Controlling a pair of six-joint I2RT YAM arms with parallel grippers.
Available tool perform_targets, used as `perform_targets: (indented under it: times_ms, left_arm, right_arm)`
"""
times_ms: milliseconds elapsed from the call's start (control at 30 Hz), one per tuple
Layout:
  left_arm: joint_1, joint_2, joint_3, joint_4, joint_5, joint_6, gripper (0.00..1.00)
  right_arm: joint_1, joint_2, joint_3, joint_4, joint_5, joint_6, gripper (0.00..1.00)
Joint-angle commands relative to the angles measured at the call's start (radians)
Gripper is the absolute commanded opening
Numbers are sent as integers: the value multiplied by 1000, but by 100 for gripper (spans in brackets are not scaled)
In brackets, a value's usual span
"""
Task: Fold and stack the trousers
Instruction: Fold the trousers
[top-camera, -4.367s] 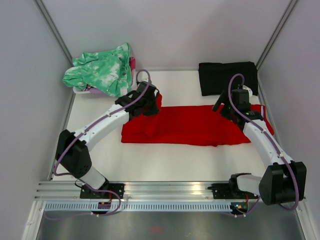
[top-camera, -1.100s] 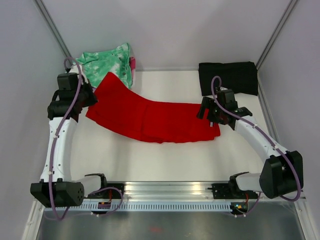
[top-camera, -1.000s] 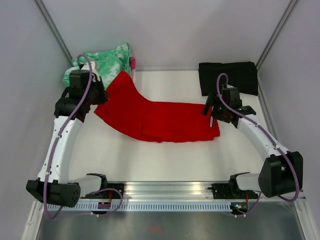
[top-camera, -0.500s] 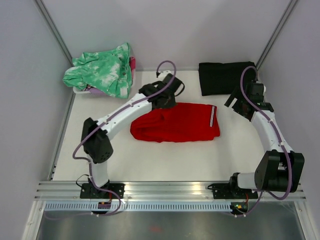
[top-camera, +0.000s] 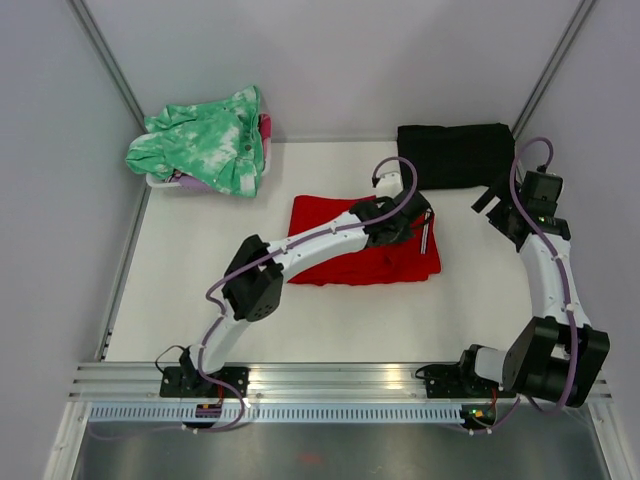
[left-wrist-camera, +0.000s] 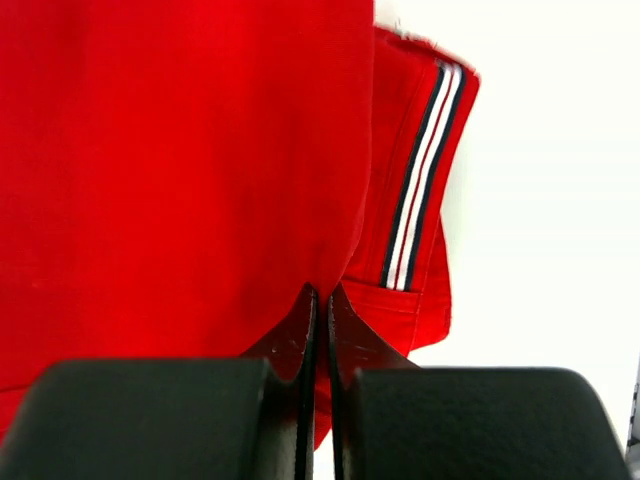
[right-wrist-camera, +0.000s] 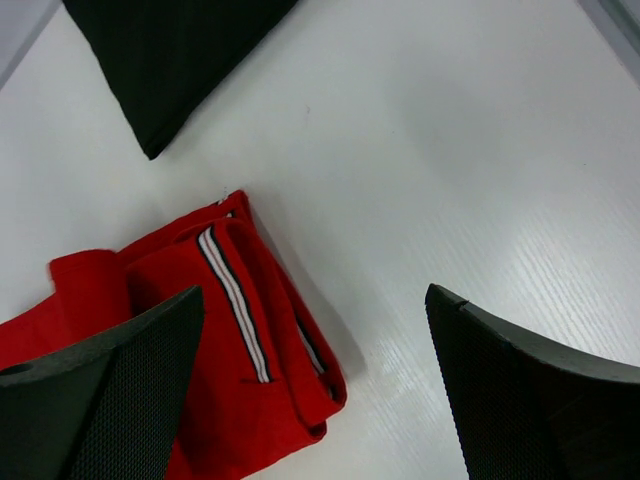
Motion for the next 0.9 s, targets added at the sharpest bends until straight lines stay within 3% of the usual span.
perform_targets:
  times_ms: [0, 200, 367, 500, 600, 633, 767, 833, 867]
  left_arm:
    - [-34, 41, 55, 149, -14, -98, 2]
    - [-74, 71, 64, 227, -27, -81, 2]
    - [-77, 93, 65, 286, 29, -96, 2]
    - [-77, 90, 87, 339, 43, 3, 5]
    - [-77, 78, 87, 361, 130, 69, 46]
    - [-77, 70, 88, 321, 152, 82, 63]
    - [-48, -56, -1, 135, 111, 149, 84]
    - [30, -201, -115, 100, 137, 184, 86]
    - [67, -262, -270, 99, 179, 186, 86]
  right_arm:
    - [2, -63, -15, 49, -51, 8, 98]
    - [2, -61, -22, 87, -189, 28, 98]
    - [2, -54, -19, 67, -141, 3, 98]
    - [2, -51, -45, 77, -135, -1, 98]
    - [2, -40, -68, 78, -109, -17, 98]
    - [2, -37, -71, 74, -104, -29, 98]
    - [2, -40, -91, 100, -182, -55, 98]
    - [4, -40, -113, 135, -267, -41, 98]
    - [5, -32, -125, 146, -299, -34, 98]
